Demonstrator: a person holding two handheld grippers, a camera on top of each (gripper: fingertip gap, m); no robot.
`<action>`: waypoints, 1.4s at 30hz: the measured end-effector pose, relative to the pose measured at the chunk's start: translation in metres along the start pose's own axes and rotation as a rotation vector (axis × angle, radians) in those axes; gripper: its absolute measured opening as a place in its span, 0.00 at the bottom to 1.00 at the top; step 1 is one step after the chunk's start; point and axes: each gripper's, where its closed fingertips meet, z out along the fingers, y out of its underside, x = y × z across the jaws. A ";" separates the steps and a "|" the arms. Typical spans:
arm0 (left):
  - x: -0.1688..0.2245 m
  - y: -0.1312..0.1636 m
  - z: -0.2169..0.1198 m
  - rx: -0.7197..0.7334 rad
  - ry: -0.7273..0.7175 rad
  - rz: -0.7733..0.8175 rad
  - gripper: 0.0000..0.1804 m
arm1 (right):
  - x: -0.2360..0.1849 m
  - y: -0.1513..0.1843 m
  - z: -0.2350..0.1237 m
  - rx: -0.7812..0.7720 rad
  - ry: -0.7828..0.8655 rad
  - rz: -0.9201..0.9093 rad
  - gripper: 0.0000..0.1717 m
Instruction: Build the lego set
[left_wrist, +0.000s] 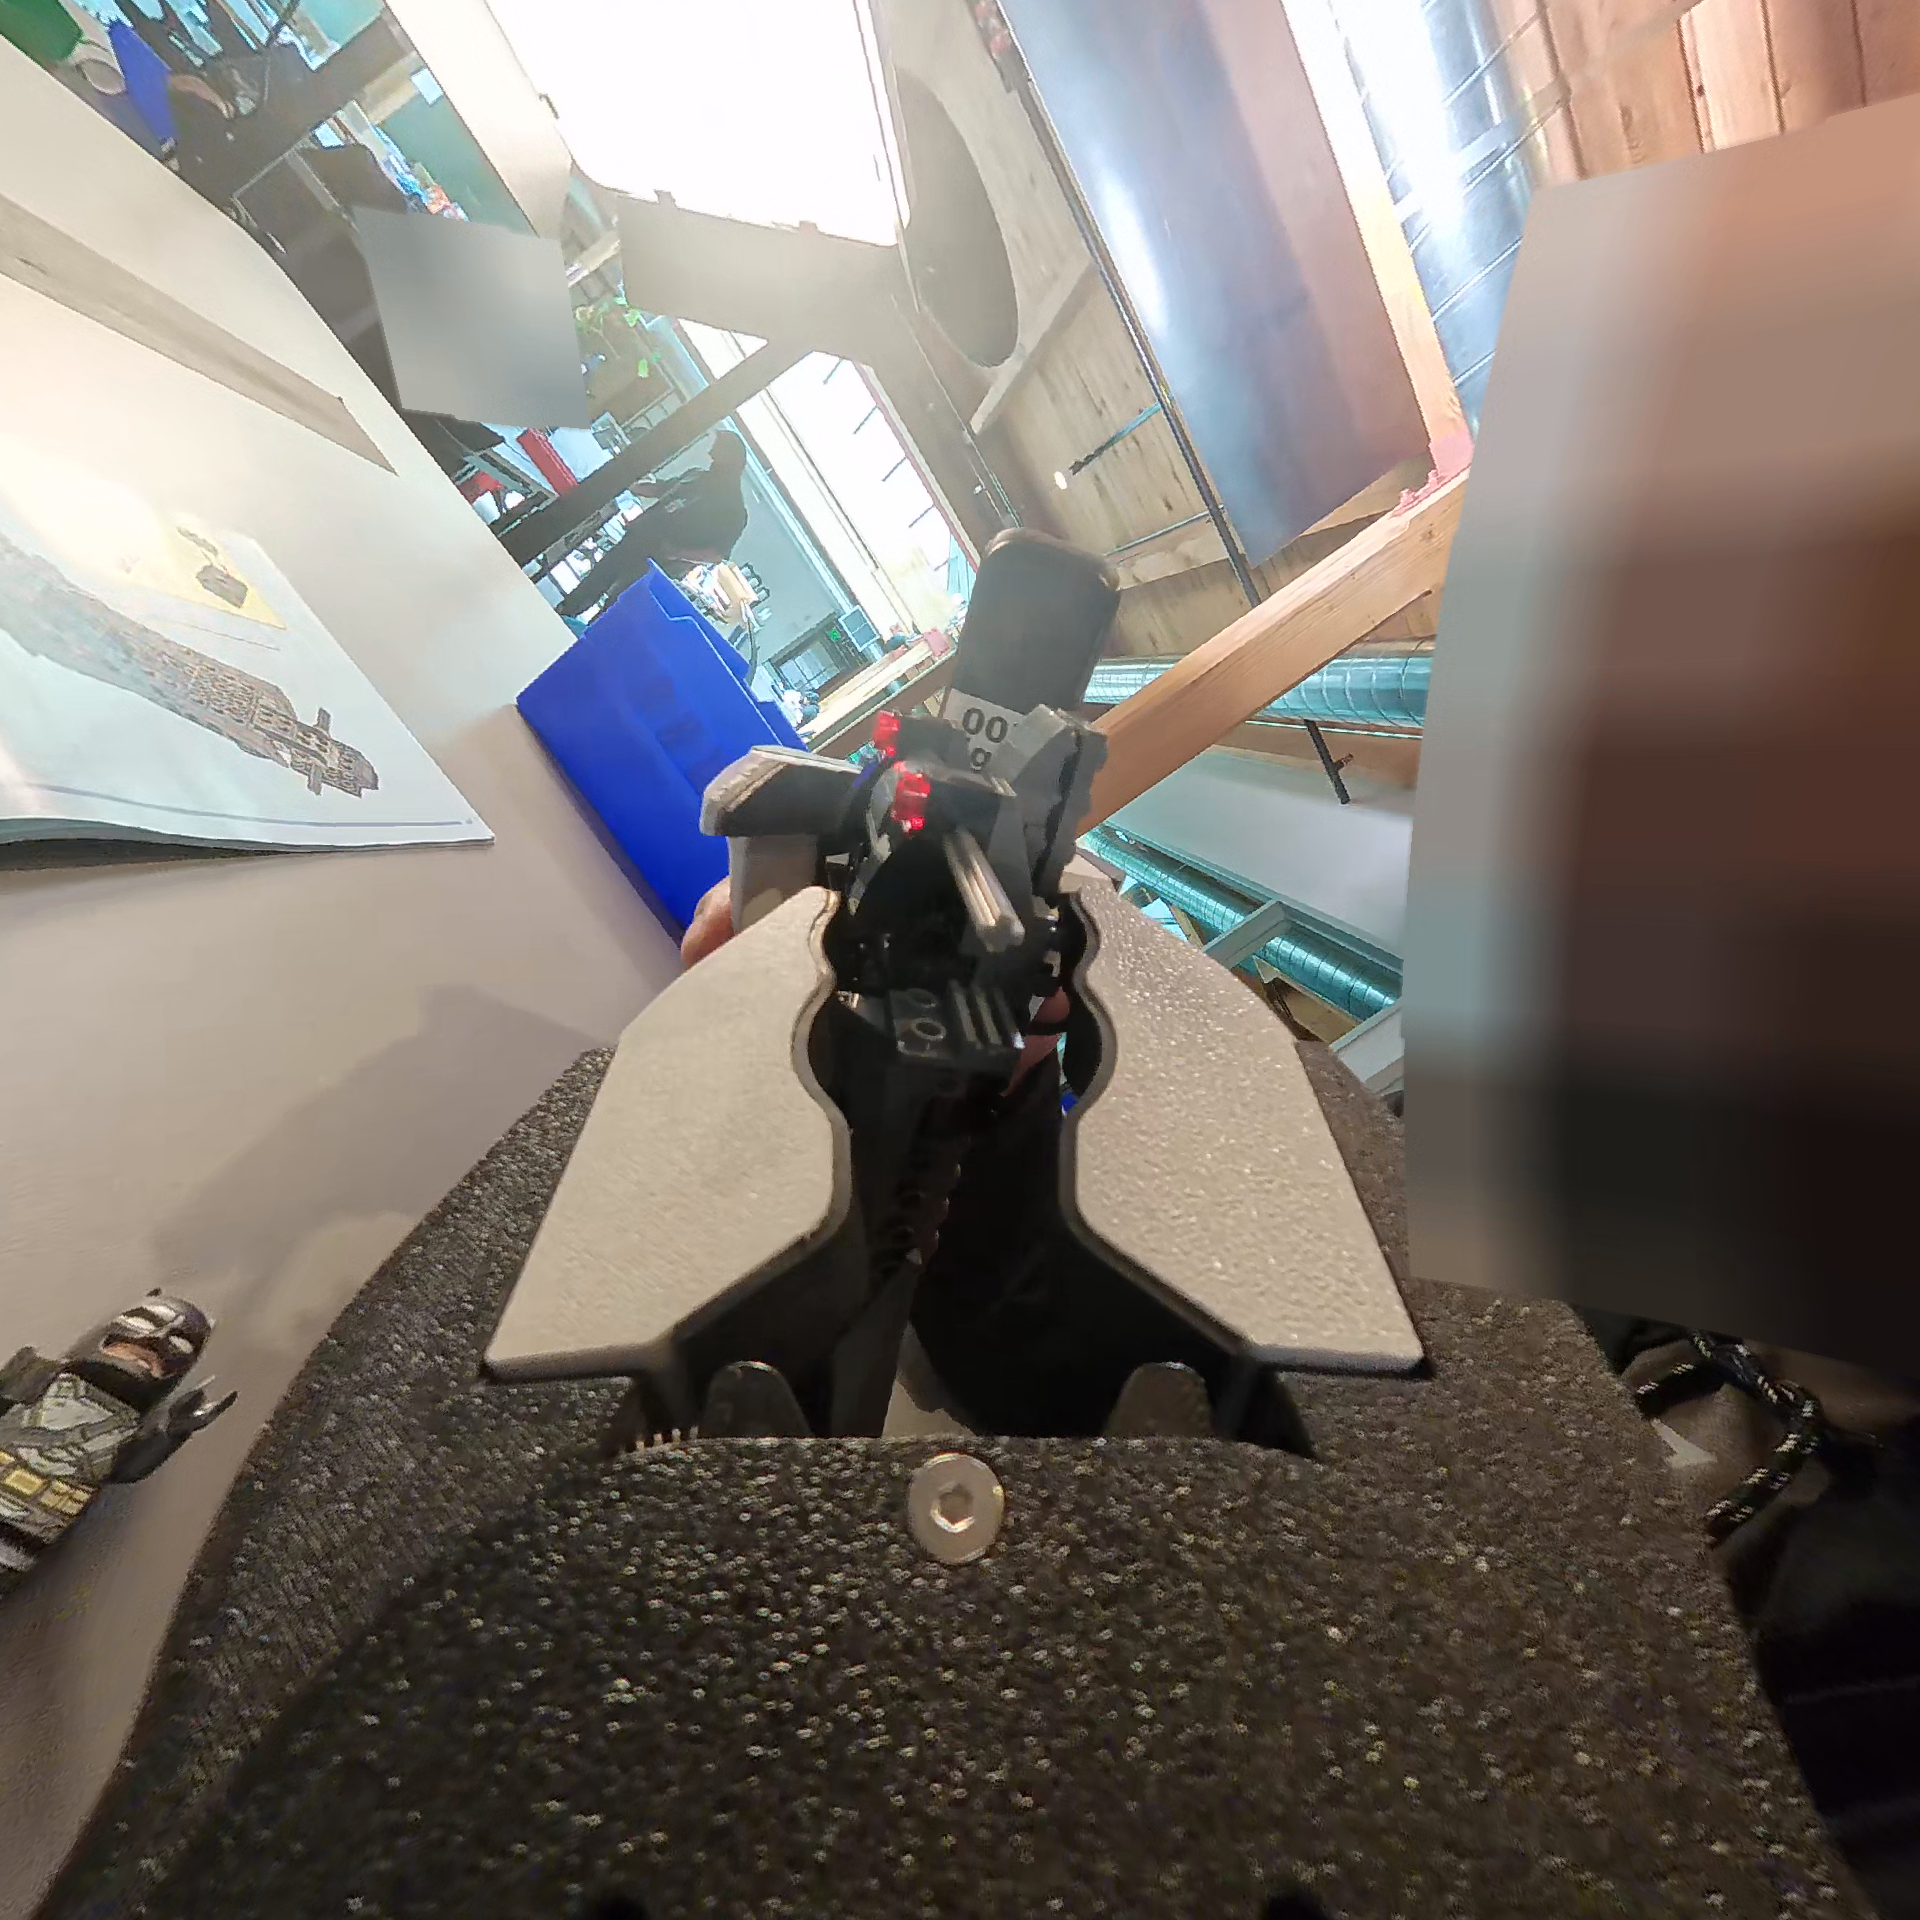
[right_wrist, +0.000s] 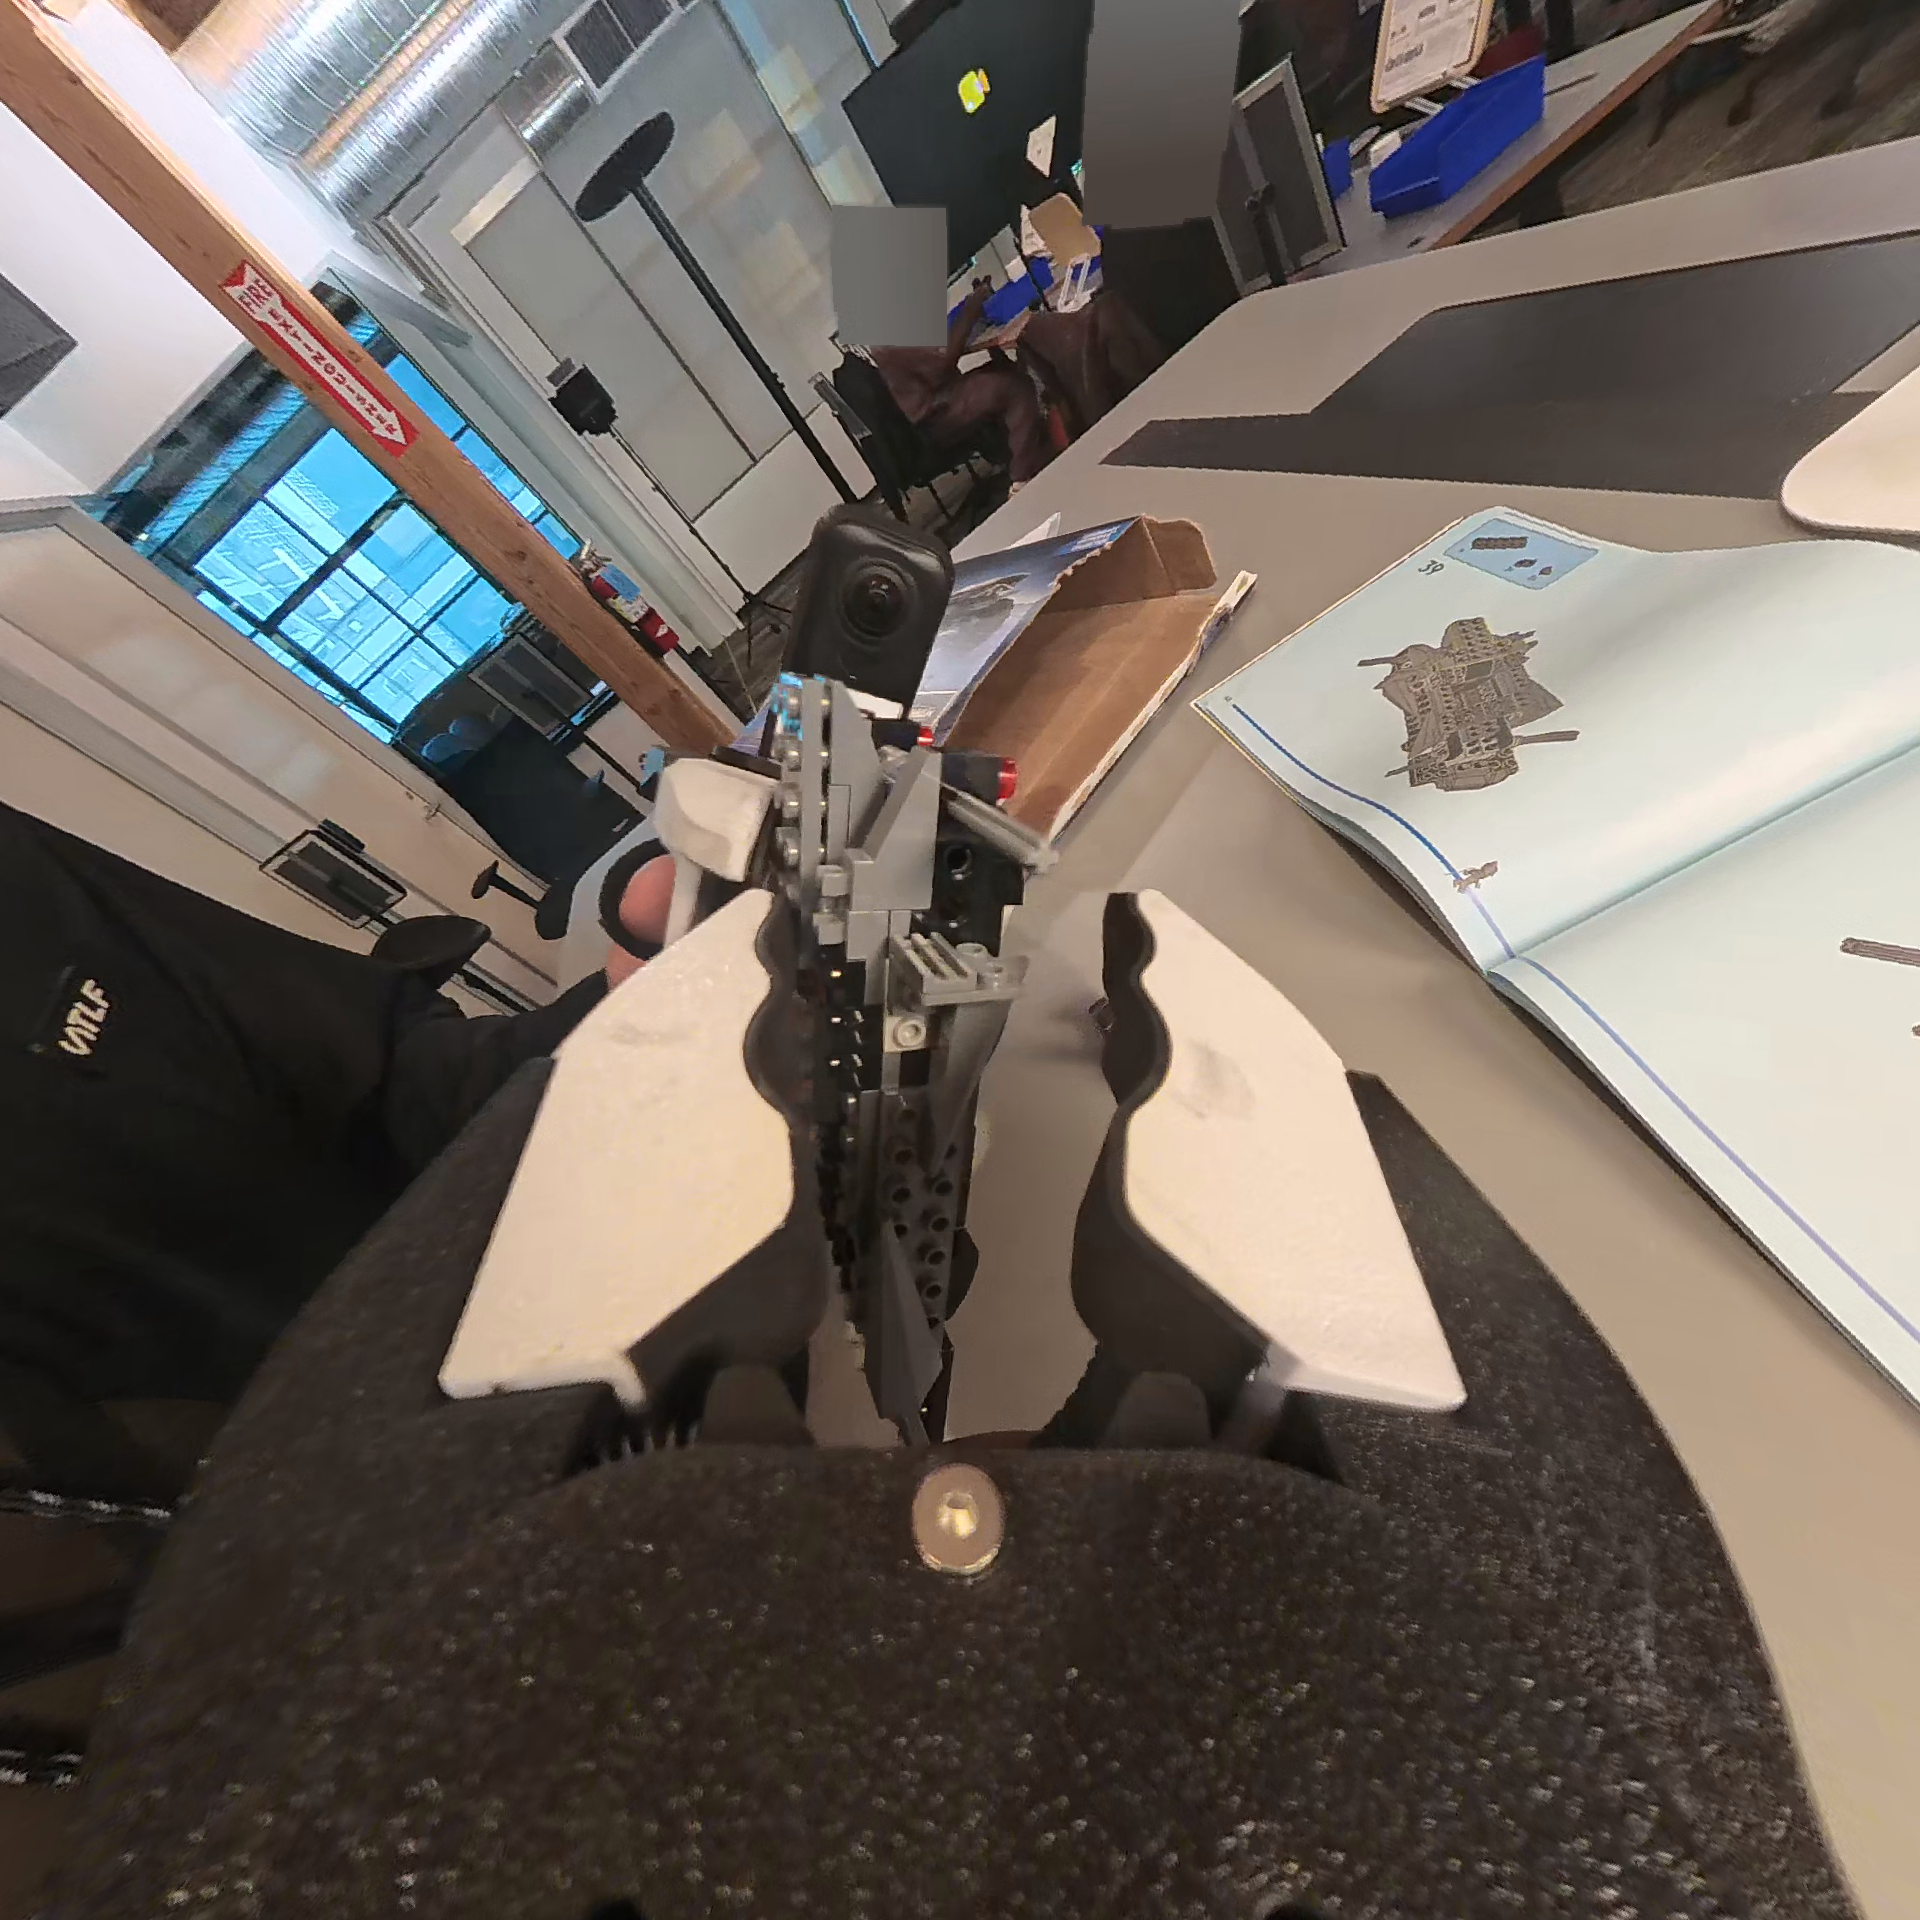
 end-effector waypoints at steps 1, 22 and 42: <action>0.000 0.000 0.000 -0.002 0.001 0.003 0.22 | 0.000 0.000 0.000 -0.001 -0.002 0.001 0.33; 0.000 -0.010 -0.005 0.083 0.142 -0.166 0.21 | -0.007 -0.010 0.002 0.064 0.023 -0.076 0.33; -0.013 -0.017 -0.005 0.163 -0.033 -0.076 0.21 | 0.012 -0.007 0.006 0.045 0.187 -0.122 0.35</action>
